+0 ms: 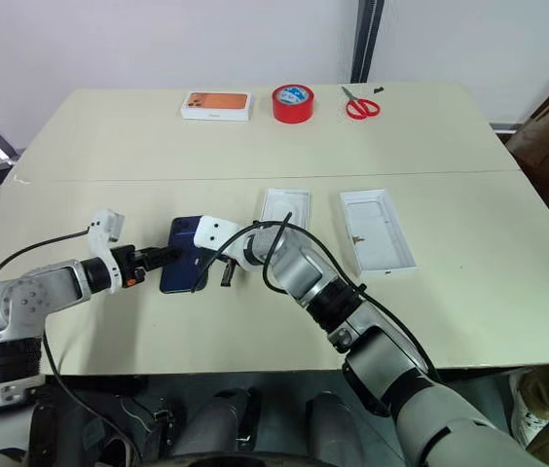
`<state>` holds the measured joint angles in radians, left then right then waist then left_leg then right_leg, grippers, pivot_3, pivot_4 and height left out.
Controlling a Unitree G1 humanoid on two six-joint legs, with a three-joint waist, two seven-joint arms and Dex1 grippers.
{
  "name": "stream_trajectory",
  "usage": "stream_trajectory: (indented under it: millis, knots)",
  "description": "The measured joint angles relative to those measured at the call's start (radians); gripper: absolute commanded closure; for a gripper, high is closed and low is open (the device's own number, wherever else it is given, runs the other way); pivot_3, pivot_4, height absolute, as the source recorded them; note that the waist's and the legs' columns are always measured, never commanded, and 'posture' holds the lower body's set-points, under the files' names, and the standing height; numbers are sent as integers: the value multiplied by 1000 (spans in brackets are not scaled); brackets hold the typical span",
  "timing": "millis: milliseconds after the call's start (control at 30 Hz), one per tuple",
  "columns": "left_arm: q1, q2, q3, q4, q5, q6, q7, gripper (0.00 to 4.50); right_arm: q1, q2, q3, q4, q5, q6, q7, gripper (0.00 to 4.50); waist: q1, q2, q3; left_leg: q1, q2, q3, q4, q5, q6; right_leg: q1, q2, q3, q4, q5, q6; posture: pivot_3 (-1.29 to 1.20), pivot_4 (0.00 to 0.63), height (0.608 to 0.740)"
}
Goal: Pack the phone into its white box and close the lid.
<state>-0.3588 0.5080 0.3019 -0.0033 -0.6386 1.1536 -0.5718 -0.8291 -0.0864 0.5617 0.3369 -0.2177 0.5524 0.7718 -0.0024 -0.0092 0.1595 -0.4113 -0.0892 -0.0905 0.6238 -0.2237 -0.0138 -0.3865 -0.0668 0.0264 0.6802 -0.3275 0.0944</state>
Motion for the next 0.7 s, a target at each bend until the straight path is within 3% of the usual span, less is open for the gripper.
stream_trajectory:
  millis: [500, 600, 700]
  knots:
    - [-58, -96, -9, -12, -7, 98, 32, 980, 2, -16, 0, 1, -16, -9, 3, 4483, 14, 2, -3, 1, 0, 0, 1, 0, 0, 2, 0, 0, 0, 0, 0, 0, 150, 734]
    - [-65, -98, -3, 8, -6, 98, 40, 1760, 4, -26, 0, -1, -16, -14, 5, 4500, 14, 2, -3, 1, 0, -1, 1, 0, 0, 3, 0, -1, 0, 0, 0, 0, 150, 734]
    - [-65, -99, 17, 33, -7, 99, 48, 3143, 6, -31, 0, -5, -16, -17, 6, 4500, 12, 2, -3, 1, 0, 0, 1, 0, 0, 2, 0, 0, -1, 0, 0, 0, 150, 734]
